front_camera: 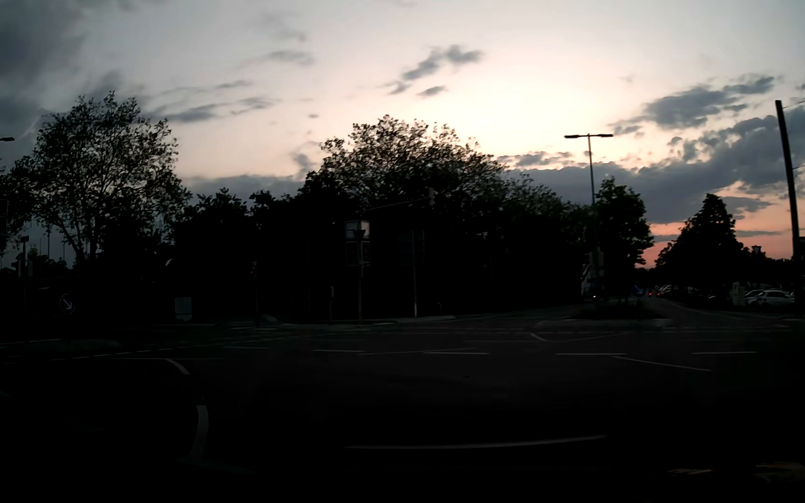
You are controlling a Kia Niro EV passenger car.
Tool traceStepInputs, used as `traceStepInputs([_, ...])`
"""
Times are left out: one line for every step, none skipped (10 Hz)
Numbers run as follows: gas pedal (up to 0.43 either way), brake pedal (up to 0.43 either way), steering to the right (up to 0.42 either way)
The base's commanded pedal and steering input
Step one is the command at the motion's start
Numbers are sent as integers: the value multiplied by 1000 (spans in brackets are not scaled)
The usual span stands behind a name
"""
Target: Follow the waypoints while adhering to traffic rules and regulations
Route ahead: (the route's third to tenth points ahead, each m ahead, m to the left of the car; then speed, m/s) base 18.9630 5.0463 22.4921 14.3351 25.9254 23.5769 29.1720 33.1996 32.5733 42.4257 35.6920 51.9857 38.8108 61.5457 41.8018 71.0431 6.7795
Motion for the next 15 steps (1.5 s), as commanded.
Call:
traceStepInputs([98,0,-186])
traceStepInputs([98,0,-187])
traceStepInputs([98,0,-186])
traceStepInputs([98,0,-186])
traceStepInputs([110,0,-186])
traceStepInputs([118,0,-186])
traceStepInputs([118,0,-186])
traceStepInputs([118,0,-186])
traceStepInputs([118,0,-186])
traceStepInputs([130,0,-186])
traceStepInputs([130,0,-185])
traceStepInputs([130,0,-184])
traceStepInputs([130,0,-184])
traceStepInputs([138,0,-183])
traceStepInputs([138,0,-181])
